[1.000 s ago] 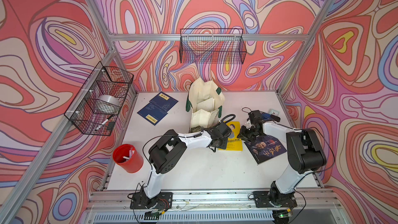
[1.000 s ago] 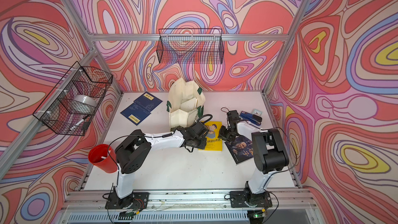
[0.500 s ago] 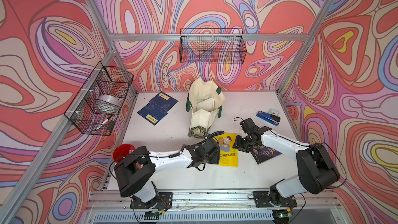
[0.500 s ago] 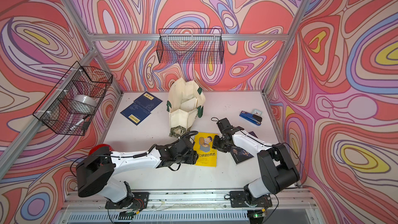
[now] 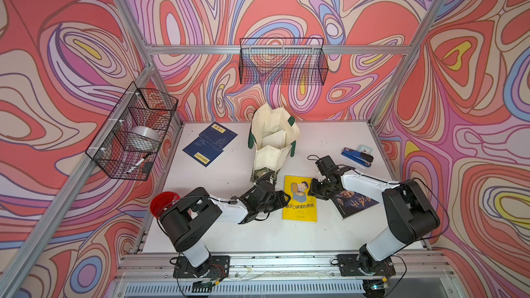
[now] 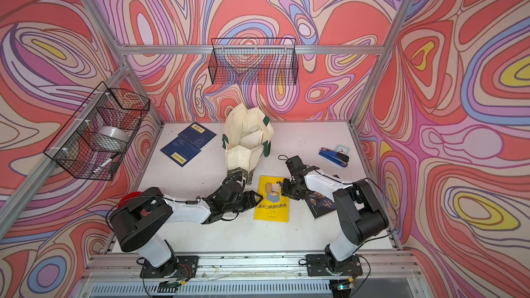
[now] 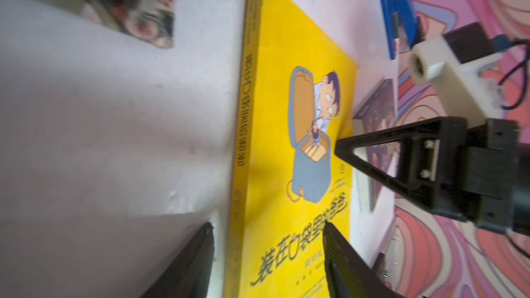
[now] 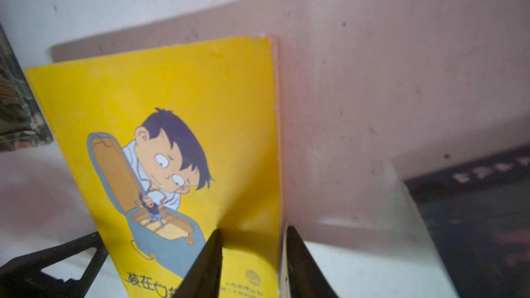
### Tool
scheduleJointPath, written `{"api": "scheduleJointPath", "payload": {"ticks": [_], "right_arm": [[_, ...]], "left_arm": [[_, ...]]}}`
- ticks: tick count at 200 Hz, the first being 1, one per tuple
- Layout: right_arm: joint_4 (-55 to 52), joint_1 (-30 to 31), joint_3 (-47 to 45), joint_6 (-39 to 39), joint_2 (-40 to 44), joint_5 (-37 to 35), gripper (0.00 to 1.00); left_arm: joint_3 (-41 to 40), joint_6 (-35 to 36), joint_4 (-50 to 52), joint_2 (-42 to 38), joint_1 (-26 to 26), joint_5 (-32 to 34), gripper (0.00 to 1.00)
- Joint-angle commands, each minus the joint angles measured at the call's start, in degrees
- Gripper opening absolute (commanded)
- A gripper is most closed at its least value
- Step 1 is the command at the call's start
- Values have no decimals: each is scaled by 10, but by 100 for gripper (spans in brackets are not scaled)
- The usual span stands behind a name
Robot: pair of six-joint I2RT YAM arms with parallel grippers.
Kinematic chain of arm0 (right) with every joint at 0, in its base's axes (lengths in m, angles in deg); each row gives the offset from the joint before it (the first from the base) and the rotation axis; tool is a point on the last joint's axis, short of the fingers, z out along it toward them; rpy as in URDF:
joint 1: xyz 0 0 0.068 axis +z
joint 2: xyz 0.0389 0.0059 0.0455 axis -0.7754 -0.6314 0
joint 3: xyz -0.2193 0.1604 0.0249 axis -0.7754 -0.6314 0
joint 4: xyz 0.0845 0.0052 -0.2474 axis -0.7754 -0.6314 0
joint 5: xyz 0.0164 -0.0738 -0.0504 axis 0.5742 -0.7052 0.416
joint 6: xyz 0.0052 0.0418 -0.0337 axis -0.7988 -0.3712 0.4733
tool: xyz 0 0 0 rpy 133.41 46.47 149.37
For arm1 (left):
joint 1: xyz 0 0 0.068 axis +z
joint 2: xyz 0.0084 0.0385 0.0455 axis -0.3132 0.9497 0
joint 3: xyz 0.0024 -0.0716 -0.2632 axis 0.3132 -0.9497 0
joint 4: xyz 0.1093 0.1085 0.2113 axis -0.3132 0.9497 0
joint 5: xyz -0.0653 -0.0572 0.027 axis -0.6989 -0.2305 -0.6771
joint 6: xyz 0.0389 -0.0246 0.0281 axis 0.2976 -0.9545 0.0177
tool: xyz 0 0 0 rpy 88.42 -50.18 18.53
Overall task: Put the books into the canvas bag
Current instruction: Pick up the book from the center of the board.
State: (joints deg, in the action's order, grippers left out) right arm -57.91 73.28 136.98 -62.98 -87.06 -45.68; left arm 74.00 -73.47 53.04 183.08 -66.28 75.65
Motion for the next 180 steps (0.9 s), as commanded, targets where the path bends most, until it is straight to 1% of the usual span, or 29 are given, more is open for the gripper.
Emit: {"api": "scheduleJointPath", "payload": {"ticks": [1,21,31,40,50,58,69,78,81,90,101,112,131,155,165,180], "right_arm": [[13,1,-42,-10,-8,11,32],[29,1,-57,-19,-12,30,31],[32,1,-58,-20,-15,38,31],[32,1,-55,-20,-17,40,30],[31,1,-51,-21,-15,41,30],[30,1,-49,-22,-13,41,30],[28,1,-45,-22,-8,39,30],[24,1,-40,-22,-5,36,31],[22,1,-38,-21,-3,36,31],[20,1,-33,-19,6,32,31],[17,1,-27,-15,28,23,33],[9,1,-22,-15,63,-5,34],[-12,0,-4,-8,148,-64,39],[-42,-2,41,18,257,-129,48],[-48,-2,65,38,294,-143,55],[-47,-2,95,68,343,-146,67]], "left_arm": [[-49,-86,-155,77,1,-53,60],[-28,-117,-267,146,0,-108,57],[-25,-127,-310,166,-3,-118,60],[-25,-129,-326,169,-5,-114,60],[-25,-118,-312,156,-5,-113,60],[-25,-102,-281,136,-5,-111,58],[-25,-73,-220,103,-5,-108,50],[-25,-49,-167,75,-5,-106,38],[-5,-40,-149,65,-5,-105,35],[6,-12,-96,35,-5,-103,22],[21,24,-24,1,-5,-101,11],[44,65,48,-35,-5,-102,0],[95,147,170,-97,-8,-99,0],[170,254,293,-164,-13,-106,0],[205,293,343,-187,-14,-114,0],[261,350,417,-216,-14,-113,0]]}}
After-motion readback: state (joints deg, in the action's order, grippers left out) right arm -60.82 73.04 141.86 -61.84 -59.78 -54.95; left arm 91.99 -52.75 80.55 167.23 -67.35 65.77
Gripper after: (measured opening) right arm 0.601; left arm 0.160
